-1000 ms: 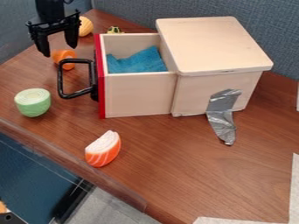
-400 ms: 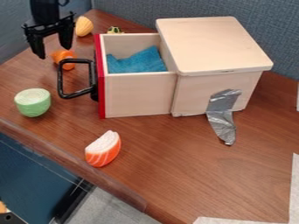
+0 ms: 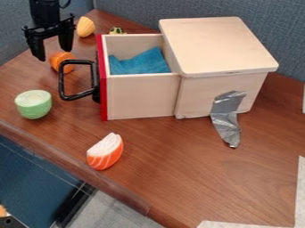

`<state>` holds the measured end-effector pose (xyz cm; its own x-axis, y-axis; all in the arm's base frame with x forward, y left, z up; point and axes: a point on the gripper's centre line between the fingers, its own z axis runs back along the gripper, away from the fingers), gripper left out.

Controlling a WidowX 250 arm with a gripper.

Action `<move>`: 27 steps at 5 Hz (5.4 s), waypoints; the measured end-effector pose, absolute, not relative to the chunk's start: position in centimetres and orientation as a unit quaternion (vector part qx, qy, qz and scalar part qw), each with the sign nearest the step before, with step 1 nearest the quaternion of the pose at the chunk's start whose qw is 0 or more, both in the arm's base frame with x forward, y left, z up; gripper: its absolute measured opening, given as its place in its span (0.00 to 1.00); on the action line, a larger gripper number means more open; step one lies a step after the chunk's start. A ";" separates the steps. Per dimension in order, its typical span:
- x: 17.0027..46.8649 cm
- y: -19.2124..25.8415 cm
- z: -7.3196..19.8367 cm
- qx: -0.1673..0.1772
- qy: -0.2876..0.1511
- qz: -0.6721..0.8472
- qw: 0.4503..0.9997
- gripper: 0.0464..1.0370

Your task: Lift up a orange object

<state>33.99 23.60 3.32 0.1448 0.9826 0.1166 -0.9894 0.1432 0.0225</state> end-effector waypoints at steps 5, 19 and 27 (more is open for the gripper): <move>31.8 22.1 1.1 0.068 -0.005 0.615 0.785 0.93; 34.8 9.0 11.1 0.037 -0.071 0.425 0.902 0.65; 36.2 5.7 8.0 0.034 -0.062 0.397 0.915 0.96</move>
